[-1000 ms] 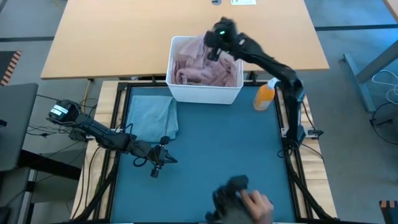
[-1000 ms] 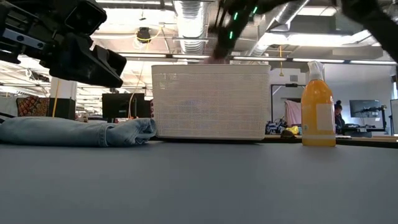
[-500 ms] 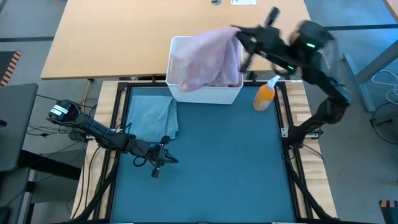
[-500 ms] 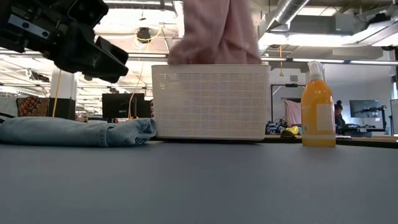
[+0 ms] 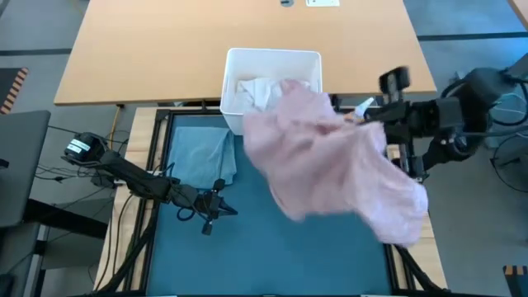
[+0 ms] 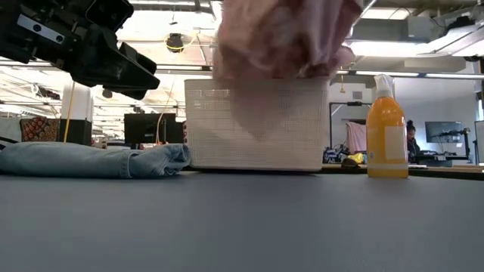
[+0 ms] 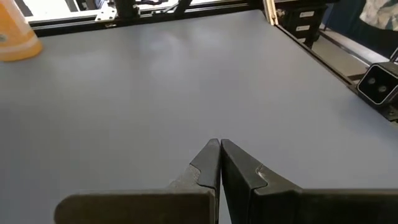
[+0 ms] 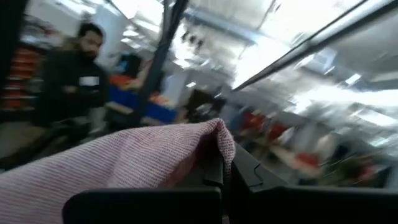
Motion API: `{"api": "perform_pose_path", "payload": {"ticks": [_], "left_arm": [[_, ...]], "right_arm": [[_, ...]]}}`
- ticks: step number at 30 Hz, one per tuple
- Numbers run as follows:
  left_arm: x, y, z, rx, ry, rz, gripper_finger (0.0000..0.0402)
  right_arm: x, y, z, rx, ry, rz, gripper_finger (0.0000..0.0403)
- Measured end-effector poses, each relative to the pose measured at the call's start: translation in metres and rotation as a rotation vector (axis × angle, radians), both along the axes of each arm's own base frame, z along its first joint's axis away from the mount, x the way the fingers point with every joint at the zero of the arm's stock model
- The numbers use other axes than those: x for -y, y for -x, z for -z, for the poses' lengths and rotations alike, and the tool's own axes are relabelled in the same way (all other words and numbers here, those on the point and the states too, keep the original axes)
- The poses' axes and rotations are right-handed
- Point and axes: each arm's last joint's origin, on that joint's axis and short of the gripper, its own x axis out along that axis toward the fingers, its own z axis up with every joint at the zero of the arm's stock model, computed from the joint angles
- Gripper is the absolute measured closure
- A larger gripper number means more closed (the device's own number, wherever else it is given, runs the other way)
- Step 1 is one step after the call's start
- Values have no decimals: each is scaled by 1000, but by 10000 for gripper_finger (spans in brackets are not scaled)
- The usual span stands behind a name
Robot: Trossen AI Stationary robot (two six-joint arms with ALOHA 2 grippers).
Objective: Fold Laundry from Bin
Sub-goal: Fold the pink shirt
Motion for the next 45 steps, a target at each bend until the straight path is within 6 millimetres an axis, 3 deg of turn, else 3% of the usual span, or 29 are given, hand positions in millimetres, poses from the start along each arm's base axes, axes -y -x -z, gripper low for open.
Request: {"api": "perform_pose_path", "payload": {"ticks": [2, 5, 9, 14, 19, 23, 27, 31, 34, 45], "left_arm": [[0, 0, 0, 1, -8, -17, 401], [-1, 0, 1, -3, -20, -45, 401], [-2, 0, 1, -4, -25, -60, 401], [-2, 0, 1, -6, 1, -72, 401], [-2, 0, 0, -10, 53, -89, 401], [-7, -2, 0, -15, 121, -146, 401], [-19, -5, 0, -13, 156, -218, 401], [-33, -14, -7, -6, 144, -252, 386], [-39, -32, -16, -9, 75, -211, 355], [-74, -120, -22, -357, -266, -318, 217]], "right_arm": [[-8, 1, 8, -95, -25, -76, 385], [-21, -6, 35, -395, -88, -173, 385], [-39, -29, 93, -880, -192, -115, 385], [-61, -53, 165, -1176, -337, 48, 385], [-71, -34, 229, -1377, -601, 240, 385], [-93, -19, 285, -1520, -747, 330, 385], [-119, 1, 324, -1628, -889, 332, 380], [-135, 20, 351, -1685, -979, 395, 370], [-140, 29, 367, -1707, -1038, 528, 360], [-152, 38, 378, -1730, -1008, 560, 326]]}}
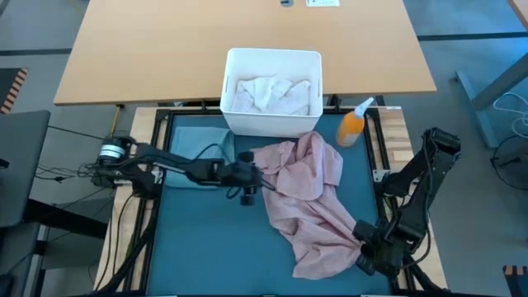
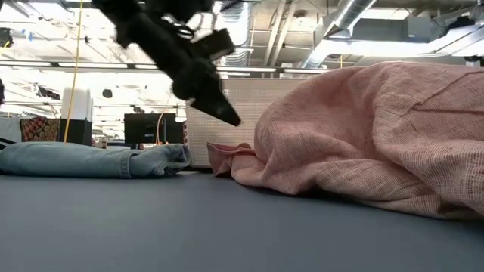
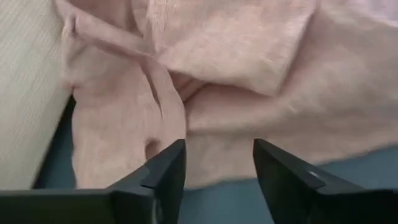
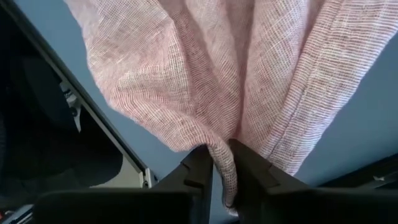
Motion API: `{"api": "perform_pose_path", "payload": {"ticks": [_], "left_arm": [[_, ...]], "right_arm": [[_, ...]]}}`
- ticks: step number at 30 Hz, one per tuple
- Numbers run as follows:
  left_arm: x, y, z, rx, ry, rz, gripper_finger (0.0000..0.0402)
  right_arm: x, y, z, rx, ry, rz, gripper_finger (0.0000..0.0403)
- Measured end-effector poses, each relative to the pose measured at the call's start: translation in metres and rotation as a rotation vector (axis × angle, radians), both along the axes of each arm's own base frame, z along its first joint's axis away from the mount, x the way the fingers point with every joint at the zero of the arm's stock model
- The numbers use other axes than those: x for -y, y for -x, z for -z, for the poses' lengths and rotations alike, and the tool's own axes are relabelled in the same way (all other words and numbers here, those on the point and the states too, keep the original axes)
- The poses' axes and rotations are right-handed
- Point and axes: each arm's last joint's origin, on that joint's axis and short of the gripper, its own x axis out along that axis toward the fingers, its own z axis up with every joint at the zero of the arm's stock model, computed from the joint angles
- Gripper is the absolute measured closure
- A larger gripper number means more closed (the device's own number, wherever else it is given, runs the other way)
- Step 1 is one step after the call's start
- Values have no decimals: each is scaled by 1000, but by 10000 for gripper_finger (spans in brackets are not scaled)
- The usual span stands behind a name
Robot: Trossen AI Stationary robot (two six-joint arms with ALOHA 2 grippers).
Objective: Fold Laundry from Bin
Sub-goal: Fold the pink shirt
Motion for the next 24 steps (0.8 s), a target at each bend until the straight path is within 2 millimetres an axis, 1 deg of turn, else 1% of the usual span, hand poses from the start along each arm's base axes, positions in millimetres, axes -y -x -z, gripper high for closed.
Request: {"api": "perform_pose_path", "payload": {"ticks": [3, 6, 9, 12, 16, 18, 20, 22, 24], "left_arm": [[-12, -13, 8, -129, -68, -42, 197], [-22, -23, 18, -228, -97, -62, 185], [-31, -32, 27, -262, -149, -122, 180], [-39, -37, 30, -278, -225, -200, 179], [-46, -38, 33, -301, -214, -207, 181], [-47, -38, 32, -316, -182, -191, 191], [-47, -40, 29, -320, -150, -170, 212], [-46, -41, 24, -343, -137, -156, 243], [-45, -43, 17, -365, -125, -138, 287]], "right_arm": [[0, 0, 0, 3, -4, -14, 316], [-1, 0, -1, -5, -14, -23, 305], [-1, 1, -1, -12, -19, -29, 297], [-2, 0, -1, -8, -27, -29, 294], [-9, -4, -4, 42, -98, -70, 294], [-12, -5, -8, 76, -150, -82, 294], [-14, -6, -14, 86, -198, -86, 294], [-15, -6, -22, 88, -227, -72, 294], [-15, -6, -31, 98, -247, -72, 294]]}}
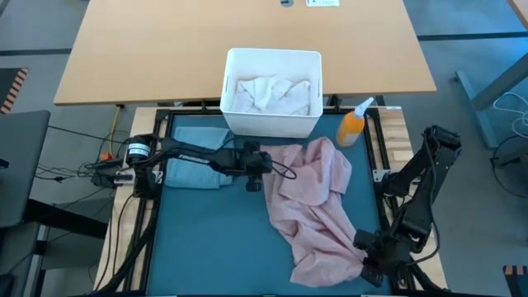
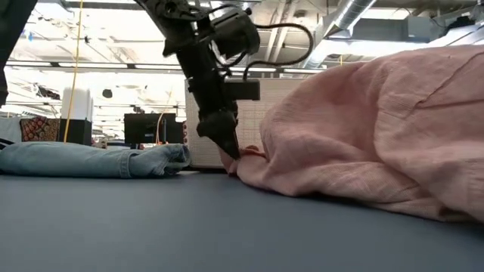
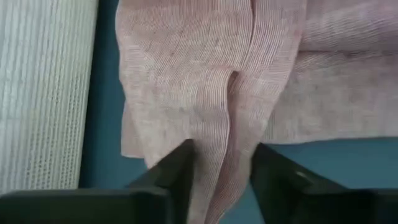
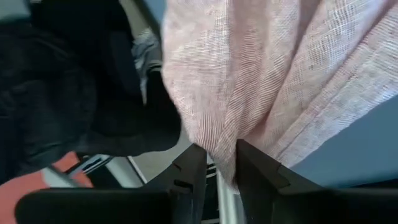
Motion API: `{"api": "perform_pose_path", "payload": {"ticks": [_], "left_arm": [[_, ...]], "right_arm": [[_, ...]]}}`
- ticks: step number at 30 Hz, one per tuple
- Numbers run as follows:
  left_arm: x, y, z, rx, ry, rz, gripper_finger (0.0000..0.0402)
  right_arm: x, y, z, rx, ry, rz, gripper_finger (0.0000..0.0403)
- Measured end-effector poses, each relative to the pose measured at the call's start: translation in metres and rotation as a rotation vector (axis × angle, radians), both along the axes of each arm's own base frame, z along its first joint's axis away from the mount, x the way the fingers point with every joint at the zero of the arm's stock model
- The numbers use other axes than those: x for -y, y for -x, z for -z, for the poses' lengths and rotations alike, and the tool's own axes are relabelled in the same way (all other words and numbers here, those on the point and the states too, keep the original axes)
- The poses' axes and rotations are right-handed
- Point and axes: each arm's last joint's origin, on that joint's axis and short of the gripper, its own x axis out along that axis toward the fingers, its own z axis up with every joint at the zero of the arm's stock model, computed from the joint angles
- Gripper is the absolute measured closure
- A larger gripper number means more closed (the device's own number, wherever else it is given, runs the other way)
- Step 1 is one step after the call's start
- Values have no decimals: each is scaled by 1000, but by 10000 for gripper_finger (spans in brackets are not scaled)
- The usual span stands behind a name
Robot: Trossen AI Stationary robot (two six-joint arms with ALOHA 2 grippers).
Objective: Fold Laundry from Bin
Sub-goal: Fold the pink shirt
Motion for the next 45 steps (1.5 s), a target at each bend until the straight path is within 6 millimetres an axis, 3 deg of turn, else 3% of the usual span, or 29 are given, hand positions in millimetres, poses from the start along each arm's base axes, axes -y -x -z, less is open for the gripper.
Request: {"api": "perform_pose_path", "payload": {"ticks": [4, 11, 16, 22, 28, 33, 40, 42, 45], "left_arm": [[2, -1, -12, -70, 3, 17, 385], [5, 0, -35, -192, -25, 40, 401], [17, -1, -65, -257, -35, 92, 401], [37, 12, -130, -210, -50, 155, 401], [48, 57, -215, 37, 46, 230, 401], [54, 102, -260, 234, 143, 264, 401], [60, 134, -281, 334, 168, 239, 401], [62, 136, -281, 333, 172, 236, 401], [65, 134, -279, 319, 179, 241, 401]], "right_arm": [[-2, 0, -15, 27, -36, -12, 294], [-2, -1, -18, 29, -31, -21, 294], [5, 4, -13, -24, 55, -61, 290], [19, 7, -7, -99, 192, -125, 248], [37, -1, -3, -120, 320, -166, 189], [65, -13, -2, 10, 630, 127, 177], [106, -32, -8, 160, 980, 296, 185], [119, -41, -11, 199, 1074, 257, 185], [137, -62, -14, 190, 1157, 39, 185]]}}
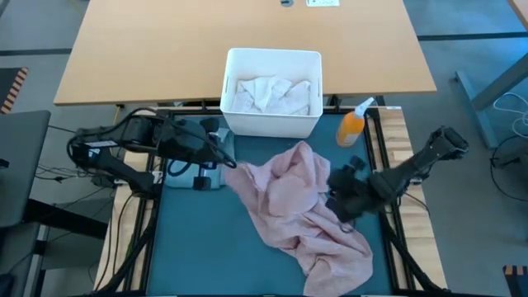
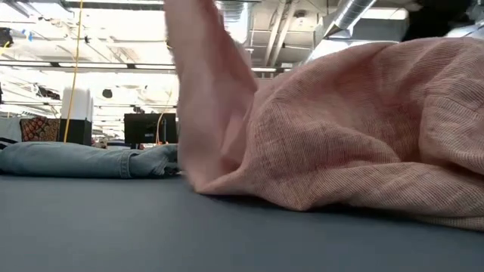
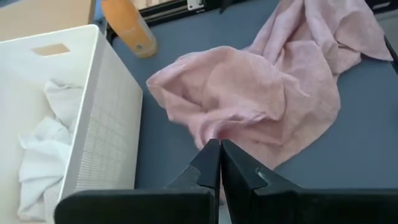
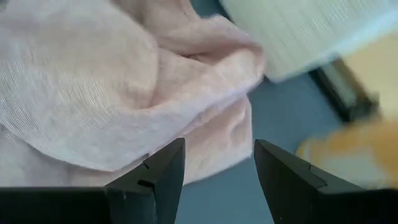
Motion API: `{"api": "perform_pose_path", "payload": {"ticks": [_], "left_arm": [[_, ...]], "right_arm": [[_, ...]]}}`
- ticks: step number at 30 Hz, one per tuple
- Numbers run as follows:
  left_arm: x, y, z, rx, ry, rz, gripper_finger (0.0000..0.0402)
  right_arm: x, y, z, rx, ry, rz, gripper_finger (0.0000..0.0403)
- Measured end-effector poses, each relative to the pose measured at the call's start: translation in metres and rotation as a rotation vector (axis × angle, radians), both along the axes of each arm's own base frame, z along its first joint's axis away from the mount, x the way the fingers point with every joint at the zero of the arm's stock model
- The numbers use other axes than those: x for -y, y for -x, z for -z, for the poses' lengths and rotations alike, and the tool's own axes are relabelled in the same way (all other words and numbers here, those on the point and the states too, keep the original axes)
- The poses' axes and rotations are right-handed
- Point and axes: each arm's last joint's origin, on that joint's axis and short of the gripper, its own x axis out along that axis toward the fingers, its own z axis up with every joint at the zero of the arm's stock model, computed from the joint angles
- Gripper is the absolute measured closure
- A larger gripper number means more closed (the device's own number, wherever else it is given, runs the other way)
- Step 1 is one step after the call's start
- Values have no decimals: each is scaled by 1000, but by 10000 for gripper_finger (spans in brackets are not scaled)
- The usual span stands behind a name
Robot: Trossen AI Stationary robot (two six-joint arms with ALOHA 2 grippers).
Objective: Fold Laundry from Bin
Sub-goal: Fold the pink shirt
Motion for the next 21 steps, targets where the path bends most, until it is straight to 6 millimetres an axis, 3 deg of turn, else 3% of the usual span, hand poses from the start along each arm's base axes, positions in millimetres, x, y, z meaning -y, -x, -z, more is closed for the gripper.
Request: {"api": "perform_pose_path", "payload": {"ticks": [2, 5, 11, 14, 21], "left_arm": [[2, 0, 1, -12, 4, 1, 401], [4, -1, 4, -35, 11, -1, 401], [10, -1, 7, -50, 5, 6, 401], [11, -4, 18, -89, 20, -8, 401], [15, -10, 81, -237, 8, -6, 401]], "right_arm": [[17, -15, -1, -62, -33, -48, 185], [54, -32, -1, -59, -173, 36, 186], [118, -47, -6, 114, -316, 249, 186], [134, -48, 4, 162, -344, 288, 186], [143, -47, 62, 274, -486, 293, 186]]}}
